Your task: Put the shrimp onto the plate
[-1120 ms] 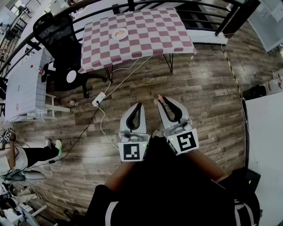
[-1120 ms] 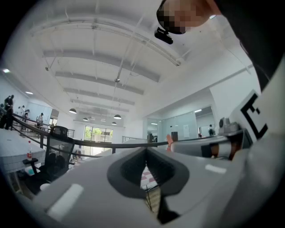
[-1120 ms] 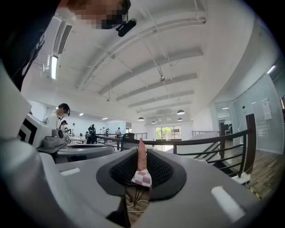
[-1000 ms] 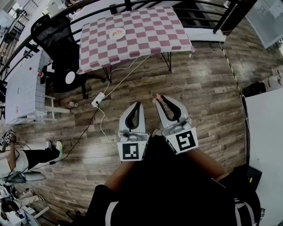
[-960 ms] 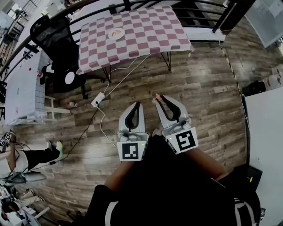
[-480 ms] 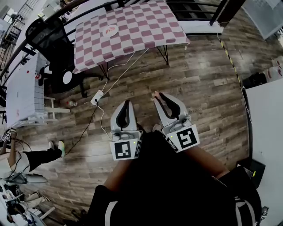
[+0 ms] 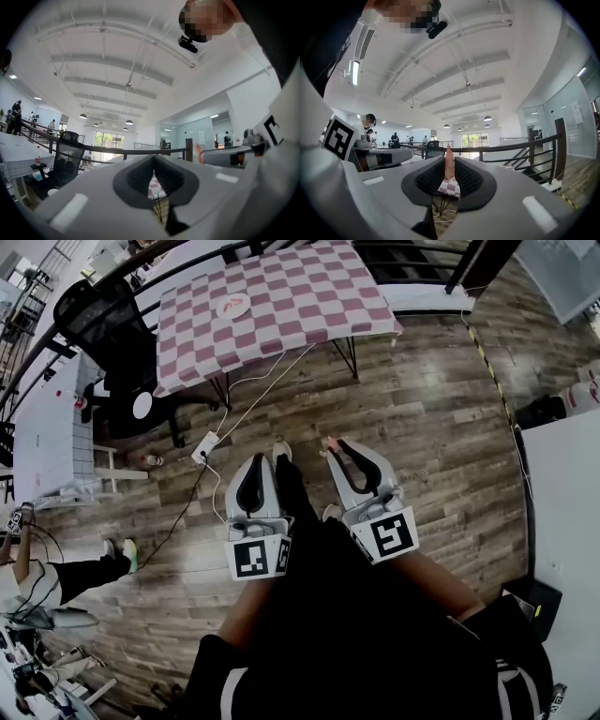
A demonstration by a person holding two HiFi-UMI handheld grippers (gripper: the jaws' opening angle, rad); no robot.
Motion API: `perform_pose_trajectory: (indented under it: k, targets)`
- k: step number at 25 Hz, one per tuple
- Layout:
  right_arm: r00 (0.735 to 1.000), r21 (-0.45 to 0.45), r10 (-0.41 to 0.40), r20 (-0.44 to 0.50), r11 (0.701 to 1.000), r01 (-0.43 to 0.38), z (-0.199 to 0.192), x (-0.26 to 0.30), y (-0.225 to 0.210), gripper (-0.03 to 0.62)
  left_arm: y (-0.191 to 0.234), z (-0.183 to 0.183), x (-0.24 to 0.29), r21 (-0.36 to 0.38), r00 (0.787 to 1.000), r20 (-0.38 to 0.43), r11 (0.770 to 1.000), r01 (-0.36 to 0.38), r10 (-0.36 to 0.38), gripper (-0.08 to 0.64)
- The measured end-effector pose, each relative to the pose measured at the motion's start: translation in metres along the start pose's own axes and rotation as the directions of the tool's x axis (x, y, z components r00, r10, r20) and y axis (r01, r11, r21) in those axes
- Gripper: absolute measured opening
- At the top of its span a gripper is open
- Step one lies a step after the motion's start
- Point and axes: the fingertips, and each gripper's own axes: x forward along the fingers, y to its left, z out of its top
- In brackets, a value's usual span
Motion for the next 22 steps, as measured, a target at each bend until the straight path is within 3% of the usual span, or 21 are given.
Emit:
perform_pose_trajectory:
  k: [10,22]
  targets:
    - [0.998,0.018,-0.057,-0.003,0.998,0.057,-0.003,0.029,-0.037,0.064,0.017,-0.008,0.045,-0.015,1.0,-0.008,1.0,0.014,-0.014,0.009]
    - [0.996,0.016,-0.051,-0.07,0.999,0.052,-0.012,0.137,-0.069,0.064,0.078,-0.017,0.161,-0.036,0.999,-0.009,0.998,0.045,-0.046,0.009]
